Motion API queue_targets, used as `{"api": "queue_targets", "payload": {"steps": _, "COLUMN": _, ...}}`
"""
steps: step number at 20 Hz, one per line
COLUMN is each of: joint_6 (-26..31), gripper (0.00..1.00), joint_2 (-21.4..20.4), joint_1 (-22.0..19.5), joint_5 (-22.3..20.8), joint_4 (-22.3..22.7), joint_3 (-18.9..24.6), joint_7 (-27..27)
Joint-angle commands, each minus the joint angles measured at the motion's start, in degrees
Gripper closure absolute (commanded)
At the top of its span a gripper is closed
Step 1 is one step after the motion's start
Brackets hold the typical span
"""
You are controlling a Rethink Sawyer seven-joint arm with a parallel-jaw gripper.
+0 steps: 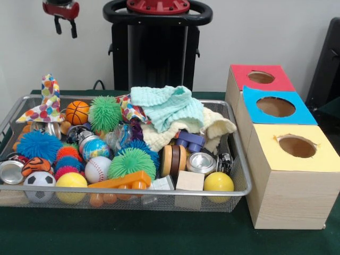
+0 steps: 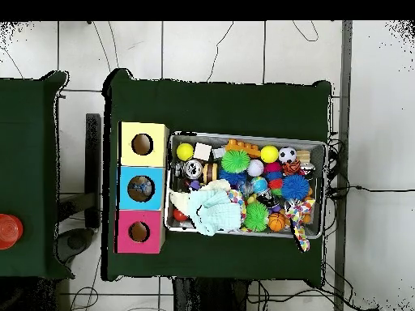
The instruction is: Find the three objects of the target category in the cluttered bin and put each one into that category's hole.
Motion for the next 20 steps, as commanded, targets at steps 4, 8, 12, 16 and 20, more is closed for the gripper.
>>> {"api": "queue_targets", "payload": {"steps": 4, "joint_6": -10.32, "gripper": 0.00, "joint_2": -0.88, "joint_1": -2.04, "joint_5": -10.30, "joint_4": 0.95, "joint_3": 1.68, "joint_7": -3.77}}
{"api": "queue_targets", "payload": {"steps": 8, "joint_6": -13.54, "gripper": 0.00, "joint_2": -8.97, "joint_1": -0.83, "joint_5": -9.83, "joint_4": 6.01, "joint_3": 2.54, "joint_7": -2.23}}
{"api": "queue_targets", "payload": {"steps": 12, "joint_6": -21.57, "gripper": 0.00, "joint_2": -14.22, "joint_1": 6.34, "joint_5": -10.93, "joint_4": 6.35, "joint_3": -3.39, "joint_7": 5.44}}
{"api": "queue_targets", "payload": {"steps": 16, "joint_6": -32.24, "gripper": 0.00, "joint_2": -9.97, "joint_1": 14.34, "joint_5": -6.23, "joint_4": 3.03, "joint_3": -16.71, "joint_7": 5.12}}
{"api": "queue_targets", "payload": {"steps": 20, "joint_6": -45.61, "gripper": 0.00, "joint_2": 4.40, "joint_1": 23.15, "joint_5": 5.13, "joint_4": -1.35, "joint_3": -29.40, "joint_7": -1.97}}
